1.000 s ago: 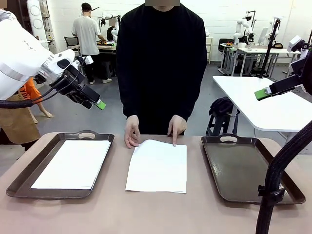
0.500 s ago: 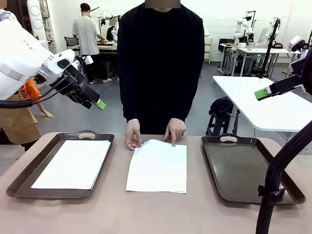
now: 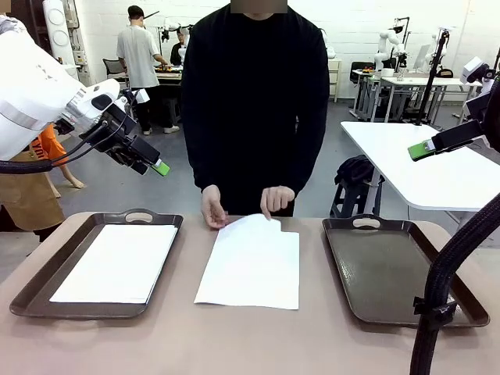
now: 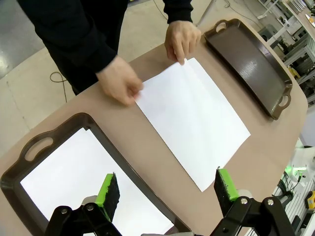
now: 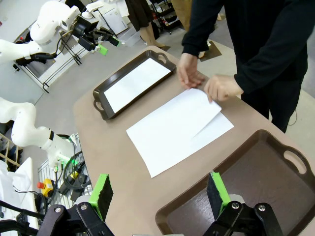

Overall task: Sort the A4 documents.
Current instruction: Receive the A4 Paper.

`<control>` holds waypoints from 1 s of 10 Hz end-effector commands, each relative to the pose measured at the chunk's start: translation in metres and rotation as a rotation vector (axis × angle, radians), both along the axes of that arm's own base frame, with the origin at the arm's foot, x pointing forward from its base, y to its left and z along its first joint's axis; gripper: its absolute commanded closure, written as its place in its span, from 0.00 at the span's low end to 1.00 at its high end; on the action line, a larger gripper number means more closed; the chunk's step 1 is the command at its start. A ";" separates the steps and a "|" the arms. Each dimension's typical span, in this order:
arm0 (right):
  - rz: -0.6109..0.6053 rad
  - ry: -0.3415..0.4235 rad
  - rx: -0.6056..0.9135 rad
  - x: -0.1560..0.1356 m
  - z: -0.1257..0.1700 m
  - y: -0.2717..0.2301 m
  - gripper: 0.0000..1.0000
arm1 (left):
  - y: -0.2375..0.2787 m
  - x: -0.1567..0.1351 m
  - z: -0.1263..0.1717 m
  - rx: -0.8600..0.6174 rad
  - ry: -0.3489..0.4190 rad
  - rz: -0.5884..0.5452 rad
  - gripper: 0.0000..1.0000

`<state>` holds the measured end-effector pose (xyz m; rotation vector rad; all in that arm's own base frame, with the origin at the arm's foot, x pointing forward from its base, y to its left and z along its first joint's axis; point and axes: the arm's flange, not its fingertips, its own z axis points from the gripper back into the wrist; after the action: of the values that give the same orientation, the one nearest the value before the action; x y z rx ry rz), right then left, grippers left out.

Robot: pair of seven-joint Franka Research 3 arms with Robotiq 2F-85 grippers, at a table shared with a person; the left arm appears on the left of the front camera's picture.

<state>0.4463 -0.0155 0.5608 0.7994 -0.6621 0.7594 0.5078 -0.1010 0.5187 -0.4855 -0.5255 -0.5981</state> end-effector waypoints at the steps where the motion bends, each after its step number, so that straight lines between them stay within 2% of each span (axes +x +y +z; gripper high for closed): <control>1: 0.004 -0.002 0.008 -0.001 0.000 0.001 0.00 | 0.001 0.000 0.001 0.001 -0.008 0.007 0.00; 10: 0.004 -0.002 0.008 -0.001 0.000 0.001 0.00 | 0.001 0.000 0.001 0.001 -0.008 0.007 0.00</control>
<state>0.4463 -0.0155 0.5608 0.7994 -0.6621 0.7594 0.5078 -0.1010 0.5187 -0.4854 -0.5255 -0.5981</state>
